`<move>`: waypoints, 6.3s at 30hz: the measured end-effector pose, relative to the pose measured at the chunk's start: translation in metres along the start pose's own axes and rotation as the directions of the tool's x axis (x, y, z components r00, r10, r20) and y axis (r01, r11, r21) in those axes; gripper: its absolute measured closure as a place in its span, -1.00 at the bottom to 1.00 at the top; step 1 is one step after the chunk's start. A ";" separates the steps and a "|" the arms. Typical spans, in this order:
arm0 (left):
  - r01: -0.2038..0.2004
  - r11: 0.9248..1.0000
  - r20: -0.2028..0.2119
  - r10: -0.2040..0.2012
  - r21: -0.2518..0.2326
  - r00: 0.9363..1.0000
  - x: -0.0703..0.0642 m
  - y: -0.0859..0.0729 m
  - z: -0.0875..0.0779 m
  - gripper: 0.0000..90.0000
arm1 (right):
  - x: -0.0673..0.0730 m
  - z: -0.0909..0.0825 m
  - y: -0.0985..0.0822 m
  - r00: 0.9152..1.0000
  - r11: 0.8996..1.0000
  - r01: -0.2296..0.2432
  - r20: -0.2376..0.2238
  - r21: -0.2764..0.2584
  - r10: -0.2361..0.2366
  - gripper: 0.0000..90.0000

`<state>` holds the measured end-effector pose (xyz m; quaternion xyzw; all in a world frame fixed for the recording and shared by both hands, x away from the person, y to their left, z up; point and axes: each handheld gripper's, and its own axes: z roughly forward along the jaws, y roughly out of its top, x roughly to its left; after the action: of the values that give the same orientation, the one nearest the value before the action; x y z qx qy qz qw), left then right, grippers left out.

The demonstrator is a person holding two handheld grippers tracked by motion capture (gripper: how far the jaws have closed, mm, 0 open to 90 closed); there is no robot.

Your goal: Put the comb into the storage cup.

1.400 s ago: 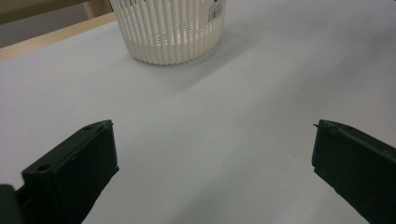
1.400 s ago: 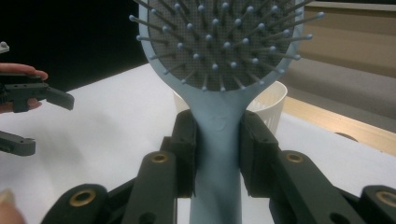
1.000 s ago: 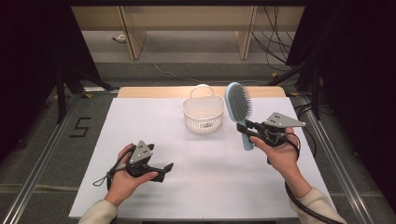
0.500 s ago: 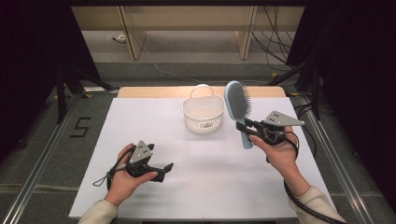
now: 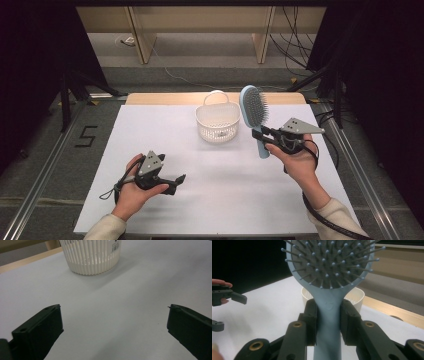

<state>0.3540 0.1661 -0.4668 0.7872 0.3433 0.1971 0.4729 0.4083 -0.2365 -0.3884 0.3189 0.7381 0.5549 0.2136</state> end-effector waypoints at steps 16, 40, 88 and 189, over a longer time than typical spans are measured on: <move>0.000 1.000 0.000 0.000 0.001 1.000 0.000 0.000 0.000 -1.00 | -0.001 0.003 0.001 1.000 1.000 -0.008 0.004 -0.007 0.008 0.57; 0.001 1.000 0.000 -0.001 0.000 1.000 0.000 0.000 0.000 -1.00 | -0.002 0.008 0.005 1.000 1.000 -0.013 0.005 -0.022 0.013 0.57; 0.002 1.000 0.001 -0.002 -0.001 1.000 0.000 0.000 0.000 -1.00 | -0.003 0.021 0.013 1.000 0.999 -0.025 0.005 -0.034 0.025 0.57; 0.002 1.000 0.002 -0.002 -0.003 1.000 -0.001 0.000 0.000 -1.00 | -0.007 0.043 0.024 0.998 0.996 -0.066 -0.005 -0.064 0.066 0.57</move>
<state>0.3536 0.1659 -0.4662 0.7862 0.3433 0.1963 0.4749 0.4480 -0.2081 -0.3784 0.3353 0.7094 0.5854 0.2040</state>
